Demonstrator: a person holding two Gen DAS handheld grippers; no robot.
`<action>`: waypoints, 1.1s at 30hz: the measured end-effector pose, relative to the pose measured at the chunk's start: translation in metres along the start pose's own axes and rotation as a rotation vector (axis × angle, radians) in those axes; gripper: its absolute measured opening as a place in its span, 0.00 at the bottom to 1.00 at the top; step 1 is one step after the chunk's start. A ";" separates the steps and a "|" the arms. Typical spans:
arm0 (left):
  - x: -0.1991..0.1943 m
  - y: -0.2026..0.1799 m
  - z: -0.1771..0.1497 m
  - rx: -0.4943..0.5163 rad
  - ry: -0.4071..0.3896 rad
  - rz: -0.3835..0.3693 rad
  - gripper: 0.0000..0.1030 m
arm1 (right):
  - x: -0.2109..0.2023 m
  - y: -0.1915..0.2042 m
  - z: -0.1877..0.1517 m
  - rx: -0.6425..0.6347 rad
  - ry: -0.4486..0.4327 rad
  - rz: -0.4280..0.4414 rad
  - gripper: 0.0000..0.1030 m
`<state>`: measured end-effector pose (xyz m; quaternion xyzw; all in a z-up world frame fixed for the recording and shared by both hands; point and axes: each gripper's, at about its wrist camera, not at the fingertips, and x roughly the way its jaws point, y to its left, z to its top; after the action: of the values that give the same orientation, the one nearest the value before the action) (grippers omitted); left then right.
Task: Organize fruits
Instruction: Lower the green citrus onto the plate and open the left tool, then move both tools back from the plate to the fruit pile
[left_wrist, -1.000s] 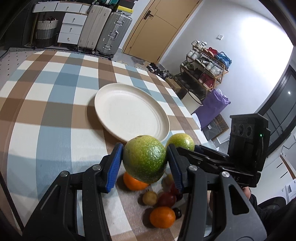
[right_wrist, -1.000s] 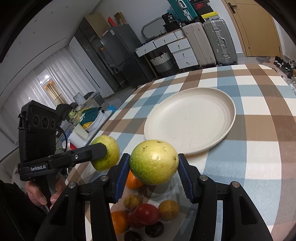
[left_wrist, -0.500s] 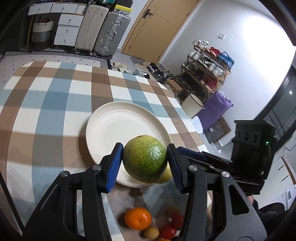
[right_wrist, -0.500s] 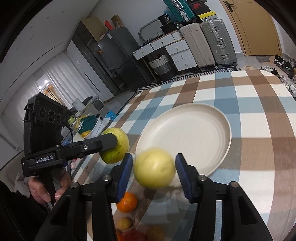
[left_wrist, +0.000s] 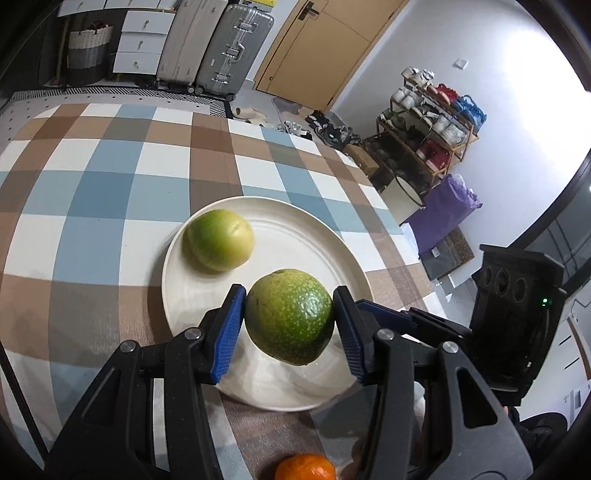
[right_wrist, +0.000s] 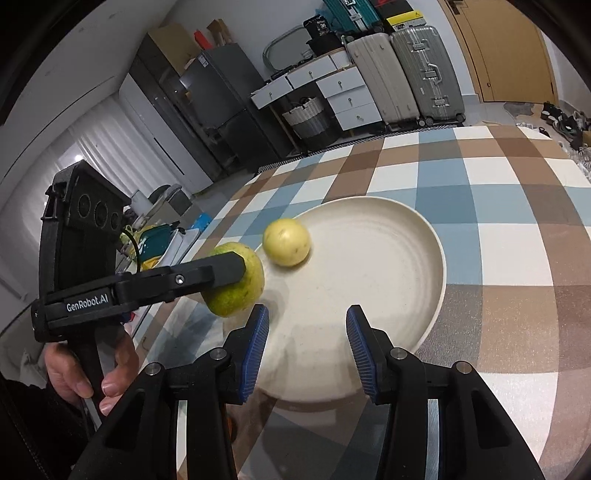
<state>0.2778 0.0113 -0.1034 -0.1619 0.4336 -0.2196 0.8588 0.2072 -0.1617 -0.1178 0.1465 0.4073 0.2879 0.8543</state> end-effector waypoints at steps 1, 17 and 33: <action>0.003 0.000 0.001 -0.001 0.002 -0.005 0.45 | 0.001 -0.001 0.001 0.003 -0.002 -0.001 0.44; -0.008 -0.011 0.001 0.028 -0.013 0.077 0.54 | -0.025 -0.001 -0.006 0.023 -0.054 -0.048 0.47; -0.092 -0.028 -0.062 0.065 -0.079 0.141 0.69 | -0.081 0.043 -0.031 -0.044 -0.156 -0.063 0.60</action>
<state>0.1718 0.0298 -0.0639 -0.1119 0.4022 -0.1659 0.8934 0.1261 -0.1767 -0.0673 0.1370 0.3374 0.2573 0.8951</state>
